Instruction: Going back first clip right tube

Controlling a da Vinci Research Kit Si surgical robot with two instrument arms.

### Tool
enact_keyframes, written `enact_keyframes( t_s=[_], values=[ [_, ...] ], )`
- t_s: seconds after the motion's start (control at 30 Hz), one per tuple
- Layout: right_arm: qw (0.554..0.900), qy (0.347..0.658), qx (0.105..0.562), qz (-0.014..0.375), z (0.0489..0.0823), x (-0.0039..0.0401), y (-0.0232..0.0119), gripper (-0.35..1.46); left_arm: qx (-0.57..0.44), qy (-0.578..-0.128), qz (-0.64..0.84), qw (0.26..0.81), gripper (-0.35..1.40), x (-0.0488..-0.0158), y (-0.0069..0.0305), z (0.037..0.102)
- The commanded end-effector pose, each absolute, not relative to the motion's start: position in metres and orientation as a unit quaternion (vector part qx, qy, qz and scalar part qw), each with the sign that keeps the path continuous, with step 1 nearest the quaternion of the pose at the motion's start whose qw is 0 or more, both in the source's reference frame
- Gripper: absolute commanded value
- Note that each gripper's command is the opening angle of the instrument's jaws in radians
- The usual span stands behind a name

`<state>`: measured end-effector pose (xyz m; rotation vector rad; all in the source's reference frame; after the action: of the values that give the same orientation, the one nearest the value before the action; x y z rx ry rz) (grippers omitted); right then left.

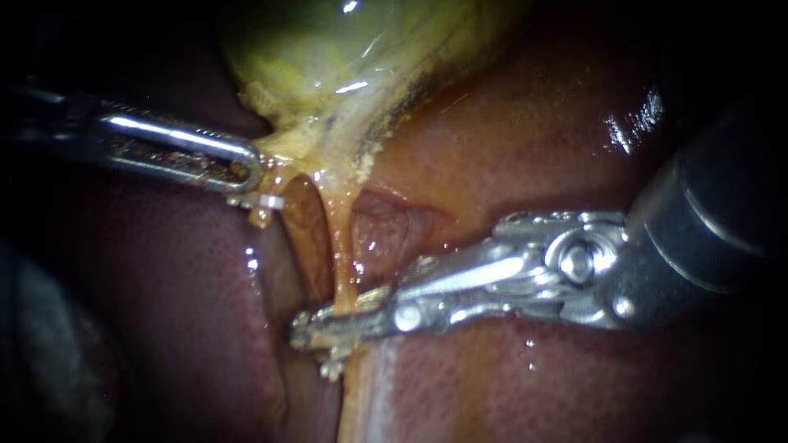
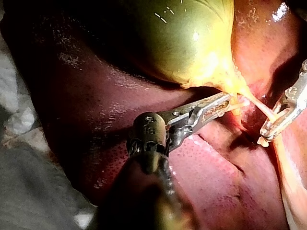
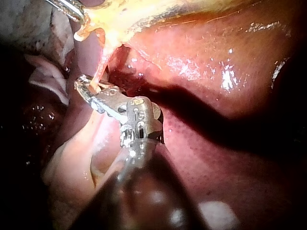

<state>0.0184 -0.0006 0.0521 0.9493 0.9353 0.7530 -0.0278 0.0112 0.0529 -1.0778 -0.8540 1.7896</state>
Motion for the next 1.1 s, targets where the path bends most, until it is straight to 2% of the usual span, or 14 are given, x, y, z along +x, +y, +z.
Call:
enact_keyframes(
  t_s=[0.03,0.13,0.23,0.3,0.4,0.63,0.87,1.1],
  values=[
    [0.721,0.423,0.43,0.341,0.0522,0.0184,-0.0007,-0.35,-0.432,-0.342,0.717,0.428,-0.35,-0.0278,0.0112,0.0529],
    [0.722,0.424,0.428,0.341,0.0524,0.0184,-0.0008,-0.35,-0.432,-0.342,0.717,0.428,-0.35,-0.0278,0.0112,0.0529],
    [0.737,0.444,0.408,0.305,0.0527,0.0186,-0.001,0.02,-0.432,-0.342,0.717,0.428,-0.35,-0.0278,0.0112,0.0529],
    [0.746,0.455,0.395,0.285,0.0529,0.0188,-0.0011,0.18,-0.432,-0.342,0.717,0.428,-0.35,-0.0278,0.0112,0.0529],
    [0.747,0.464,0.389,0.274,0.0532,0.019,-0.0013,0.3,-0.432,-0.342,0.717,0.428,-0.35,-0.0278,0.0111,0.053],
    [0.757,0.476,0.372,0.249,0.0547,0.0191,-0.002,0.44,-0.432,-0.342,0.717,0.428,-0.35,-0.0278,0.0111,0.053],
    [0.765,0.491,0.351,0.222,0.0564,0.019,-0.0019,0.46,-0.432,-0.342,0.717,0.428,-0.35,-0.0278,0.0111,0.0531],
    [0.769,0.499,0.334,0.219,0.057,0.0186,-0.0015,0.49,-0.432,-0.342,0.717,0.428,-0.35,-0.0278,0.0111,0.0531]
  ],
)
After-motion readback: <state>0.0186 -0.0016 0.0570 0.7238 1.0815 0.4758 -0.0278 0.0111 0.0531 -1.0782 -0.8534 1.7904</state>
